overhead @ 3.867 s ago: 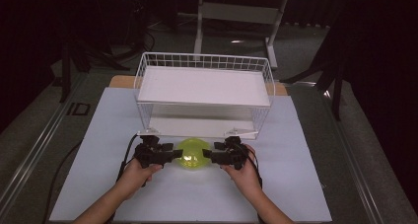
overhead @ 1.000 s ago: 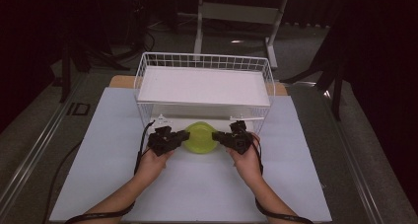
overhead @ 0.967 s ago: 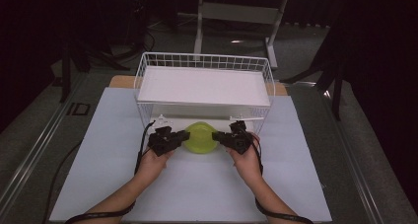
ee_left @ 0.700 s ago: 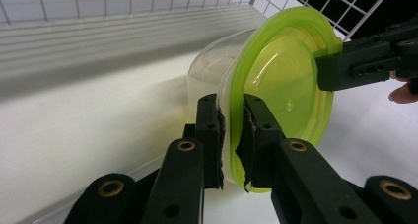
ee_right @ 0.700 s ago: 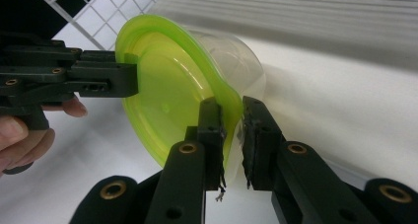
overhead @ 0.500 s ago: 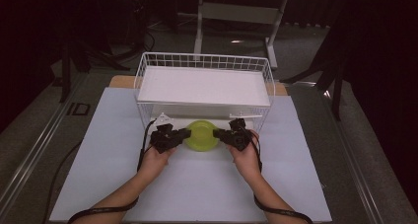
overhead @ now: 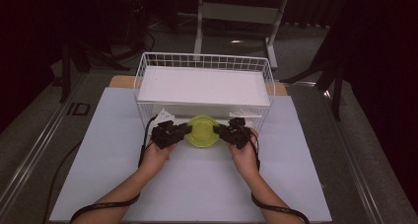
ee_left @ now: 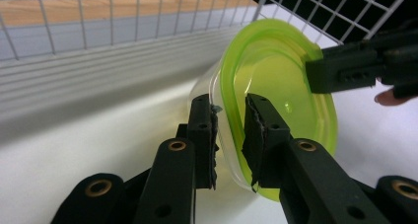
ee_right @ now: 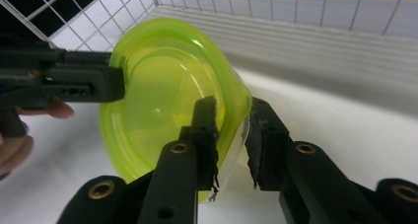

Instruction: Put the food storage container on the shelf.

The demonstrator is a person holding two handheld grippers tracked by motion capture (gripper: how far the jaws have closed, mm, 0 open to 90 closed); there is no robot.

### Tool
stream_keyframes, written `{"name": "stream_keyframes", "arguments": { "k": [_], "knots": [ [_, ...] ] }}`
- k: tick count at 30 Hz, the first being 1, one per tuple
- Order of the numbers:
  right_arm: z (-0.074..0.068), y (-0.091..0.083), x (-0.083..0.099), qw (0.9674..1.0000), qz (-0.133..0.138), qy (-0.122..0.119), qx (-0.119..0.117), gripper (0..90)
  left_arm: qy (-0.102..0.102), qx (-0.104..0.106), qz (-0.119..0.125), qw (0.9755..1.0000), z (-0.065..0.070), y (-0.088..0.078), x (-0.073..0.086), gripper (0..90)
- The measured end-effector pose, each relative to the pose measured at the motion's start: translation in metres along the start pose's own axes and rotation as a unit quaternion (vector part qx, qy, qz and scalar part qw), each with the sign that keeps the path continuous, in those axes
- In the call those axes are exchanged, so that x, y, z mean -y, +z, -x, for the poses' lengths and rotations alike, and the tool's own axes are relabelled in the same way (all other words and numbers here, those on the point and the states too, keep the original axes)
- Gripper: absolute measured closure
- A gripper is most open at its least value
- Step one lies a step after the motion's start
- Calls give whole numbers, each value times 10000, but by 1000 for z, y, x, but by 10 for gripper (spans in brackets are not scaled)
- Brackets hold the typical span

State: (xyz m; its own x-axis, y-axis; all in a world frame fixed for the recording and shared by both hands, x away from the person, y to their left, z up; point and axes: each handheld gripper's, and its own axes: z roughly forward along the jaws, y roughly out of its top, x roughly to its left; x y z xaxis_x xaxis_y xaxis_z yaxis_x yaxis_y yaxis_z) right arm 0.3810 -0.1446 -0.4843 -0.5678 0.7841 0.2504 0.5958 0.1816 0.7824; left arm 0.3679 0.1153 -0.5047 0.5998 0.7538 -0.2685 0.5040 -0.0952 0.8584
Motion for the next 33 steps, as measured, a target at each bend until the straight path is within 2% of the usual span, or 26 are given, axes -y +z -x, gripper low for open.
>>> {"name": "stream_keyframes", "arguments": {
  "k": [2,7,9,14,17,20,27,29,30,33],
  "knots": [
    [1,1,-1,10000,31,-67,38,734,7,-15,71,10000,-2,2,-1,744],
    [5,5,-3,9998,162,41,87,715,-15,-66,203,9998,-5,6,-2,719],
    [4,7,-2,9997,201,27,166,672,76,-253,238,9994,-7,8,-2,683],
    [2,13,0,9987,354,50,359,640,91,-325,390,9987,-10,12,-1,642],
    [2,15,-1,9983,380,111,426,614,-63,-406,442,9982,-12,17,-2,618],
    [2,17,-3,9978,392,187,499,570,-26,-488,456,9978,-15,19,-3,585],
    [3,16,-3,9971,458,394,457,522,-25,-425,535,9977,-15,16,-3,533],
    [4,15,-1,9974,492,260,465,509,-27,-357,509,9981,-15,11,-1,521],
    [5,15,0,9973,524,228,464,506,57,-355,553,9978,-15,8,1,516],
    [6,12,4,9970,606,209,424,500,31,-332,551,9979,-15,3,4,510]
  ]
}}
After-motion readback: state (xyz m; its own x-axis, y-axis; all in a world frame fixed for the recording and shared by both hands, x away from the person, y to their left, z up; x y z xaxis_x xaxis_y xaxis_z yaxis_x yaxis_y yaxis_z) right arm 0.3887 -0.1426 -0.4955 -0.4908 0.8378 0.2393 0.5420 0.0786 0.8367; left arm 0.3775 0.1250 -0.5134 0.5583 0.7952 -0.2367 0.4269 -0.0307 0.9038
